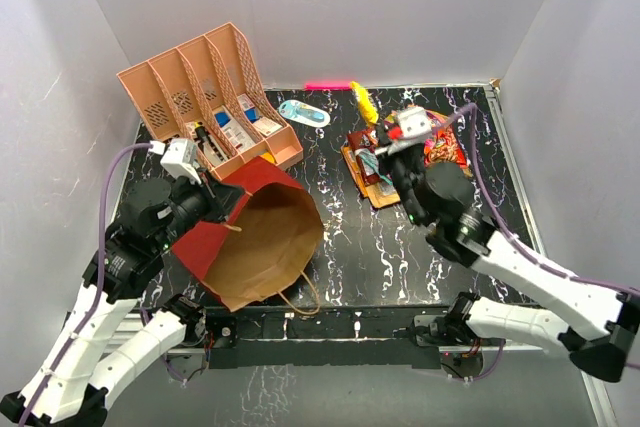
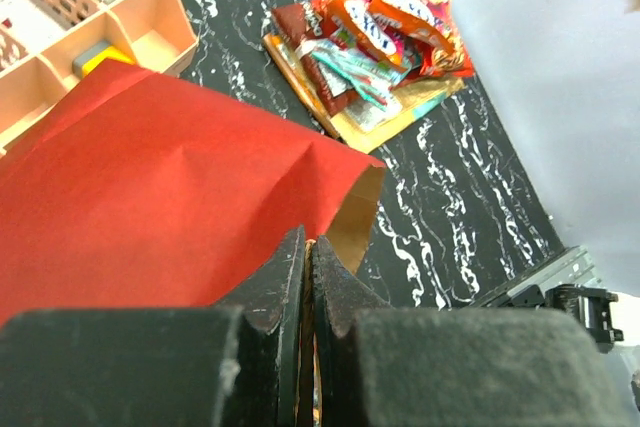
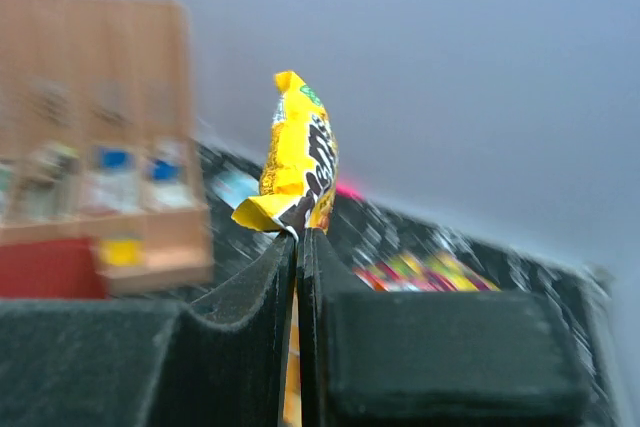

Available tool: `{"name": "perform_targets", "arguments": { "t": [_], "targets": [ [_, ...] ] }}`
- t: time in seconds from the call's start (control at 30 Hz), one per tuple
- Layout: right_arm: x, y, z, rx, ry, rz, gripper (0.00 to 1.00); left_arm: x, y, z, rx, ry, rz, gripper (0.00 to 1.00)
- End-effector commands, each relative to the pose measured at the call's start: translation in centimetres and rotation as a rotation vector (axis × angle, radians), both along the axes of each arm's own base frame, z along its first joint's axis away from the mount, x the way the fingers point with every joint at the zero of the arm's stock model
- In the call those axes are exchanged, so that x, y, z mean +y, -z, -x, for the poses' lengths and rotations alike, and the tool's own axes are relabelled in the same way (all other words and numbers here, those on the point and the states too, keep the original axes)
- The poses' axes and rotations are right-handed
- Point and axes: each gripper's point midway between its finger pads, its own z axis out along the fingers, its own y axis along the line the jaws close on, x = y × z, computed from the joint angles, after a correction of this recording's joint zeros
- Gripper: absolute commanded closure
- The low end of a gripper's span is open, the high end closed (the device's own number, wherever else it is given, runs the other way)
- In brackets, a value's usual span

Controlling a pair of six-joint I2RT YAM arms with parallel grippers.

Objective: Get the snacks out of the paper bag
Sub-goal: Place the snack at the center of the board.

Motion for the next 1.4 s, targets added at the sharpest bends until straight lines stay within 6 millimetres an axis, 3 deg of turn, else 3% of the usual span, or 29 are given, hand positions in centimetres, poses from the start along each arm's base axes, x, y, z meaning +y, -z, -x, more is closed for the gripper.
{"name": "perform_targets", "arguments": {
  "t": [0.0, 0.13, 0.3, 0.5, 0.77, 0.9, 1.37],
  "targets": [
    [-6.1, 5.6, -5.8, 0.218, 0.260, 0.016, 0.92, -1.3, -4.6, -0.3, -0.091, 0.056, 0.073, 1.00],
    [-9.5, 8.3, -8.1, 0.291, 0.324, -0.034, 0.92, -2.4, -6.5, -0.6, -0.132, 0.097, 0.111, 1.00],
    [-11.4, 8.1, -10.9, 0.291, 0.279, -0.125, 0.93, -3.5, -7.7, -1.1, -0.153, 0.134, 0.149, 1.00],
    [-11.4, 8.4, -14.6, 0.308, 0.112, -0.239, 0.92, -3.4, -7.3, -0.9, -0.155, 0.132, 0.161, 1.00],
    [-13.1, 11.0, -18.6, 0.350, 0.008, -0.391, 0.92, -3.5, -6.9, -0.8, -0.156, 0.134, 0.174, 1.00],
    [-14.3, 12.8, -19.6, 0.400, -0.031, -0.494, 0.92, -3.3, -6.2, -0.8, -0.145, 0.129, 0.156, 1.00],
    [-18.4, 21.0, -19.3, 0.560, 0.026, -0.748, 0.92, -3.4, -5.5, -0.9, -0.133, 0.130, 0.150, 1.00]
  ]
}}
